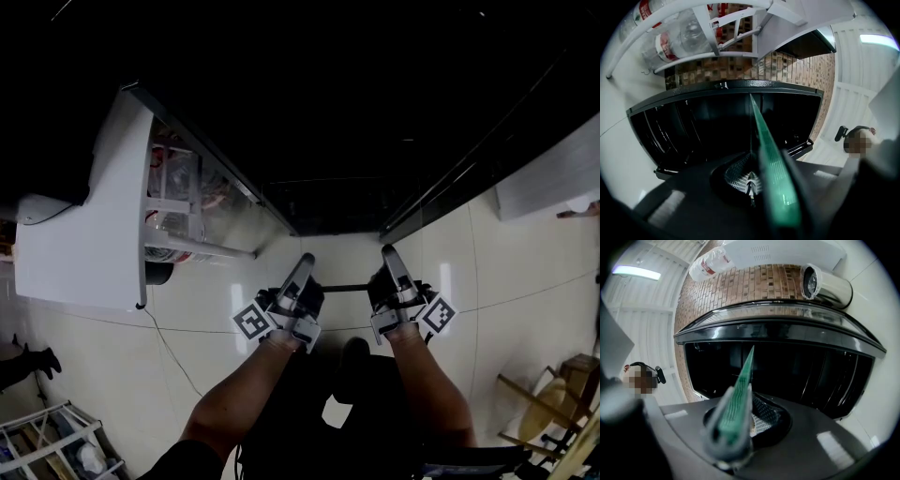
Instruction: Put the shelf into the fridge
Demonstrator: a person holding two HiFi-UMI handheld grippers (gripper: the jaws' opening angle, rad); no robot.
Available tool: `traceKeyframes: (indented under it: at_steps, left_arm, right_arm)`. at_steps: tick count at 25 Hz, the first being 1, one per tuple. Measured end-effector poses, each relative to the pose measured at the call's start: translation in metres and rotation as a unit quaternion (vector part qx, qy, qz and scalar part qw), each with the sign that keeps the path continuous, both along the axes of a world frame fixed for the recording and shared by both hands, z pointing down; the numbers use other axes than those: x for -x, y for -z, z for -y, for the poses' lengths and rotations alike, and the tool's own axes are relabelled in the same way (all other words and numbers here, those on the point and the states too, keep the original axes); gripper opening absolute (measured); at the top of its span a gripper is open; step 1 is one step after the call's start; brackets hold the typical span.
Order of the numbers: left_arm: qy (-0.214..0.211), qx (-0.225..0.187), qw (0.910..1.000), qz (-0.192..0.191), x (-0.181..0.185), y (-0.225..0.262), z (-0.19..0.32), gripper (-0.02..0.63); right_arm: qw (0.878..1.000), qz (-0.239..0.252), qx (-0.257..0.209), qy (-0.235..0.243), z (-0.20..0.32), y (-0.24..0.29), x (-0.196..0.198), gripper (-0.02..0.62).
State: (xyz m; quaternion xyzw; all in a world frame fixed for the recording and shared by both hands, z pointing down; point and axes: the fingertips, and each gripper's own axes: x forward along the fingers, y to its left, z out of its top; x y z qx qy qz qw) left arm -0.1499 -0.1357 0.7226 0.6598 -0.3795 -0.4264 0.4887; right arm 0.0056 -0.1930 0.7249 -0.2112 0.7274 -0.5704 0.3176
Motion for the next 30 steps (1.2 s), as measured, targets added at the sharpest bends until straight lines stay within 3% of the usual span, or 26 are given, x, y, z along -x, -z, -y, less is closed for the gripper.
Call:
traceKeyframes:
  at_steps: [11, 25, 30]
  left_arm:
    - [-0.009, 0.021, 0.9997, 0.003, 0.006, -0.030, 0.033, 0.008]
    - [0.011, 0.073, 0.9967, -0.033, 0.021, -0.055, 0.079, 0.005]
    - [0.014, 0.077, 0.9960, -0.042, 0.022, -0.058, 0.088, 0.005]
  right_arm:
    - [0.999, -0.013, 0.028, -0.016, 0.028, -0.034, 0.002, 0.018]
    - [0.996, -0.032, 0.076, -0.016, 0.075, -0.064, 0.015, 0.018]
    - [0.997, -0.029, 0.072, -0.011, 0.086, -0.064, 0.017, 0.020]
